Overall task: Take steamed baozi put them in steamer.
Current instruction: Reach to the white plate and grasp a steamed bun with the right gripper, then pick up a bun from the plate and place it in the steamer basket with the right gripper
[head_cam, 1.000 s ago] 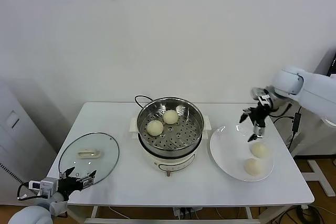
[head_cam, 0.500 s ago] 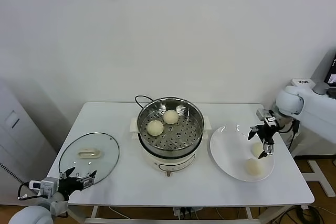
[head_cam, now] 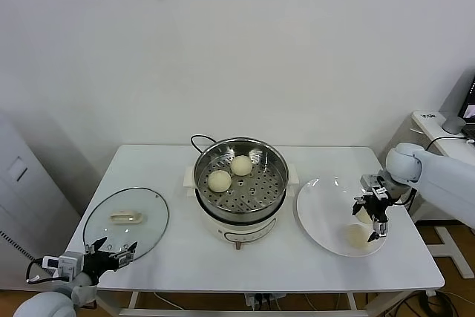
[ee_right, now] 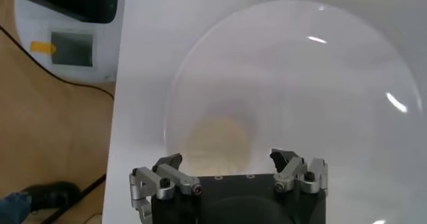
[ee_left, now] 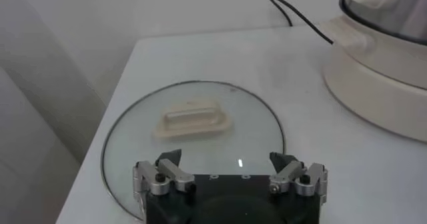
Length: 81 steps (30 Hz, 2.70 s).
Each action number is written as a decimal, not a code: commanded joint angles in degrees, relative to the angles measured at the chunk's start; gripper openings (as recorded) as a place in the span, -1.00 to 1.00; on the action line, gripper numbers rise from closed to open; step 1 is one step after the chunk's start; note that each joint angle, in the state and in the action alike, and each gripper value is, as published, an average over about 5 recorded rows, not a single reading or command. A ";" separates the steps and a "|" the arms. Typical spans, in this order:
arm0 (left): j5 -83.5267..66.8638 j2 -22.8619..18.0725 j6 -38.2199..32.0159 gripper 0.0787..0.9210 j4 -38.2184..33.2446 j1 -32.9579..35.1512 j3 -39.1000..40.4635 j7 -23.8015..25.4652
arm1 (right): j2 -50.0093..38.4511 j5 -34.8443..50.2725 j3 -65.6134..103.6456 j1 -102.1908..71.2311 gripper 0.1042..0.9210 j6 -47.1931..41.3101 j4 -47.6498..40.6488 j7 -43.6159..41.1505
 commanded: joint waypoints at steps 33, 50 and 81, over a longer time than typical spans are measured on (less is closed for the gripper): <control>0.21 0.03 0.03 0.77 -0.16 -0.01 -0.03 -0.07 | 1.35 2.72 -1.40 13.85 -0.15 2.29 1.53 -3.46; 0.46 0.15 0.12 0.77 0.31 -0.64 0.63 -0.09 | 20.50 9.60 6.02 23.00 -0.13 20.44 0.74 -5.14; 0.34 0.18 0.11 0.77 -0.07 -0.25 0.24 -0.20 | 30.77 -17.76 10.08 10.97 -0.13 50.01 8.75 -6.42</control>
